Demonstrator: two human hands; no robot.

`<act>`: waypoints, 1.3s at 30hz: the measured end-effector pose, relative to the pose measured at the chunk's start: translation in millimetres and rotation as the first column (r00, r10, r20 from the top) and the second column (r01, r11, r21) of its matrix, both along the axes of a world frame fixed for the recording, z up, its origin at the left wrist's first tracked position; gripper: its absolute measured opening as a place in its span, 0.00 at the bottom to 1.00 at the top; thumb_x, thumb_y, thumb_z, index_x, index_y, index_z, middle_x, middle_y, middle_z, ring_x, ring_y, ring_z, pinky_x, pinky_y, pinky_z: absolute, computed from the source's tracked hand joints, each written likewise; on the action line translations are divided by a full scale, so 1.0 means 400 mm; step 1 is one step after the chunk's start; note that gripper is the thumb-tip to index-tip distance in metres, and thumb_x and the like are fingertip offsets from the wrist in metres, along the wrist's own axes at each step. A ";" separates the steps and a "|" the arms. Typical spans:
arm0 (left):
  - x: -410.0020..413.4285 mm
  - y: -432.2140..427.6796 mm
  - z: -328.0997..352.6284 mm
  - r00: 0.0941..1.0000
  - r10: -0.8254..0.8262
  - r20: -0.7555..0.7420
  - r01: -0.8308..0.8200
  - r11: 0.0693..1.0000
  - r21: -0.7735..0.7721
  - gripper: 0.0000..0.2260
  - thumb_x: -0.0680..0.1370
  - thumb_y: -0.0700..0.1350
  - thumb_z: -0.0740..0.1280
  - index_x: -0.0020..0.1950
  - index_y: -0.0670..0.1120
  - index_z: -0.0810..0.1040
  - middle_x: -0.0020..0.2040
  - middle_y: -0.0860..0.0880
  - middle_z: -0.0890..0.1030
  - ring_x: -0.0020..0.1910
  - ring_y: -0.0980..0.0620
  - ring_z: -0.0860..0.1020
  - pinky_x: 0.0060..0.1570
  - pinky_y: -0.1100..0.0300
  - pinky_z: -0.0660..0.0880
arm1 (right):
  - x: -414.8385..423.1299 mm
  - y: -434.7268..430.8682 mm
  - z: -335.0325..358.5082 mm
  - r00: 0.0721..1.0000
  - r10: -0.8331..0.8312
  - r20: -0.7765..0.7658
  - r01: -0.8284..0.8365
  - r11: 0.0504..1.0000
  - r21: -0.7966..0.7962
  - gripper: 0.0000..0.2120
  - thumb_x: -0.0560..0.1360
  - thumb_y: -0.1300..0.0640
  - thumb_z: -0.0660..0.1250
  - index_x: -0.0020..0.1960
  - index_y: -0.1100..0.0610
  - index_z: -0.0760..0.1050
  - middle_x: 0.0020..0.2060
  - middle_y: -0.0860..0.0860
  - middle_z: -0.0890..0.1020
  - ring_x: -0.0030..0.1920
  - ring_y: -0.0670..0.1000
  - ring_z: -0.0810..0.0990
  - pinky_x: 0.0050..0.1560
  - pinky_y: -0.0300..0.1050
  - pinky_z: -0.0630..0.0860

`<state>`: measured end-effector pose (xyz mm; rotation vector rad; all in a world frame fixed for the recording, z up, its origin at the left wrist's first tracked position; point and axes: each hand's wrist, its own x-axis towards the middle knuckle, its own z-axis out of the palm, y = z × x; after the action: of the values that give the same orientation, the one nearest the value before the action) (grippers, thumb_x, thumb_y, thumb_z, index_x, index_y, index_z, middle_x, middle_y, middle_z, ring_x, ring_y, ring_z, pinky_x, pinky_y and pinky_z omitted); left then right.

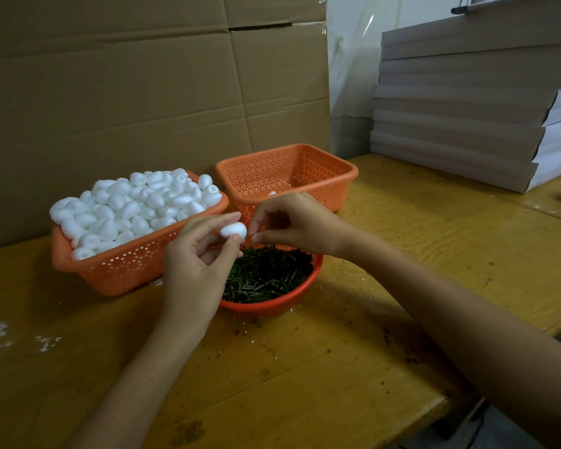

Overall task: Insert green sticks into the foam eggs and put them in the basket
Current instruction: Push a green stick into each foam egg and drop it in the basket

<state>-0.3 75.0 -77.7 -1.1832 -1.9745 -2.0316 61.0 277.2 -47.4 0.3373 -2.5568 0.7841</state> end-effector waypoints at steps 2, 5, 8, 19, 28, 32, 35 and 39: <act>-0.001 0.001 0.000 1.000 -0.002 0.010 0.002 1.000 0.000 0.12 0.81 0.34 0.71 0.63 0.45 0.85 0.61 0.45 0.84 0.55 0.52 0.86 0.50 0.64 0.82 | 0.000 -0.003 -0.002 1.000 0.004 0.007 -0.004 1.000 0.004 0.05 0.77 0.59 0.77 0.51 0.56 0.85 0.46 0.46 0.86 0.48 0.43 0.84 0.50 0.41 0.80; 0.001 0.000 0.002 1.000 -0.008 0.019 0.008 1.000 0.009 0.12 0.81 0.35 0.71 0.62 0.48 0.84 0.61 0.46 0.85 0.55 0.52 0.86 0.50 0.65 0.82 | 0.000 -0.002 -0.006 0.999 -0.033 0.002 0.033 0.999 0.002 0.05 0.76 0.56 0.77 0.51 0.53 0.85 0.50 0.48 0.83 0.51 0.45 0.81 0.54 0.47 0.80; 0.002 0.000 0.003 0.999 -0.011 0.034 0.010 1.000 0.024 0.13 0.81 0.35 0.71 0.60 0.51 0.84 0.60 0.46 0.86 0.54 0.51 0.87 0.49 0.64 0.82 | 0.002 0.001 -0.006 0.998 -0.065 -0.008 0.065 0.998 -0.009 0.04 0.76 0.55 0.77 0.51 0.52 0.85 0.46 0.51 0.79 0.47 0.47 0.78 0.50 0.51 0.77; -0.003 0.000 0.004 0.998 -0.005 0.061 0.003 0.999 0.039 0.09 0.84 0.38 0.69 0.60 0.50 0.84 0.51 0.45 0.87 0.48 0.52 0.86 0.46 0.66 0.81 | 0.007 -0.002 0.006 1.000 0.011 -0.012 -0.013 0.982 -0.187 0.05 0.80 0.61 0.72 0.55 0.62 0.82 0.49 0.53 0.85 0.51 0.55 0.84 0.56 0.56 0.80; -0.007 0.001 0.004 0.998 -0.019 0.063 0.016 0.998 0.053 0.07 0.83 0.45 0.70 0.61 0.50 0.82 0.47 0.49 0.86 0.44 0.51 0.86 0.44 0.62 0.82 | 0.006 0.000 0.003 0.997 0.081 0.001 -0.075 0.935 -0.346 0.07 0.80 0.65 0.70 0.55 0.68 0.77 0.45 0.61 0.86 0.41 0.65 0.85 0.46 0.60 0.85; -0.009 0.001 0.000 0.996 -0.030 0.088 0.026 0.998 0.055 0.10 0.82 0.41 0.72 0.64 0.46 0.80 0.52 0.47 0.86 0.47 0.49 0.87 0.45 0.62 0.82 | 0.003 0.002 -0.001 0.993 0.118 0.001 -0.111 0.941 -0.318 0.07 0.80 0.64 0.71 0.54 0.67 0.76 0.43 0.59 0.87 0.43 0.61 0.86 0.47 0.58 0.85; -0.012 0.001 -0.001 0.996 -0.028 0.081 0.023 0.998 0.053 0.11 0.82 0.39 0.73 0.64 0.46 0.80 0.54 0.45 0.86 0.49 0.49 0.88 0.46 0.62 0.83 | 0.002 0.002 -0.002 0.994 0.107 0.001 -0.101 0.937 -0.335 0.09 0.78 0.63 0.74 0.53 0.66 0.77 0.42 0.59 0.87 0.43 0.58 0.88 0.46 0.54 0.86; -0.014 -0.001 -0.006 0.996 -0.020 0.087 0.017 0.999 0.040 0.09 0.81 0.39 0.73 0.60 0.47 0.83 0.51 0.49 0.88 0.50 0.49 0.88 0.50 0.59 0.84 | 0.001 0.002 -0.002 0.998 0.070 0.002 -0.063 0.907 -0.416 0.09 0.76 0.65 0.75 0.52 0.66 0.78 0.41 0.60 0.88 0.42 0.57 0.89 0.45 0.49 0.86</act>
<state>-6.1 74.5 -80.1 -1.1276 -1.9580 -2.1567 61.5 278.1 -48.0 0.2798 -2.3189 1.3315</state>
